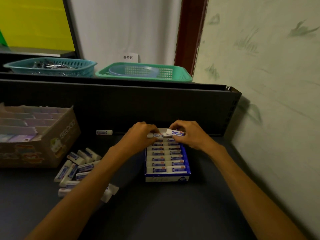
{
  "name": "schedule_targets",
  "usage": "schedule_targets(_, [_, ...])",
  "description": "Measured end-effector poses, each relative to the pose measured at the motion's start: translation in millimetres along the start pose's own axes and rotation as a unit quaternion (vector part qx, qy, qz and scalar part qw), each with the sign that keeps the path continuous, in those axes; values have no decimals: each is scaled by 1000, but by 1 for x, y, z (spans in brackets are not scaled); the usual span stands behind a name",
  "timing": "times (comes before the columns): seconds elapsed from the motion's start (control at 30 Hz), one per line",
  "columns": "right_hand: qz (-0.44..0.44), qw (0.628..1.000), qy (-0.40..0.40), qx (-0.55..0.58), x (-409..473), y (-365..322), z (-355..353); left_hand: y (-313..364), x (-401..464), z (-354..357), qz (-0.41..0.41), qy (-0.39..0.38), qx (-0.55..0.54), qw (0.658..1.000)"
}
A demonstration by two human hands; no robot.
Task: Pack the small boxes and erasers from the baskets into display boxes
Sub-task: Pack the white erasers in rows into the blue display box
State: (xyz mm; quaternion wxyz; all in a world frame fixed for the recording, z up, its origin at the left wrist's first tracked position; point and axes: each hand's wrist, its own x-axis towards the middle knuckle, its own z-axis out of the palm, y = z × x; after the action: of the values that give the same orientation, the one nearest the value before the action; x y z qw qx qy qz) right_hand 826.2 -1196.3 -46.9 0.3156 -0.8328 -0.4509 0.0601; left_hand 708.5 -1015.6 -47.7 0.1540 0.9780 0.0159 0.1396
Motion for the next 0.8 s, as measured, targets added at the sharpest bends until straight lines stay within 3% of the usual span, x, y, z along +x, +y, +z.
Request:
schedule_targets(0.3, [-21,989,-13,-143,7,8,6,-1,3,5,20,-15,98,995])
schedule_targets(0.8, [-7,983,-26,-181,9,4,10,0,4,4,36,-48,137,989])
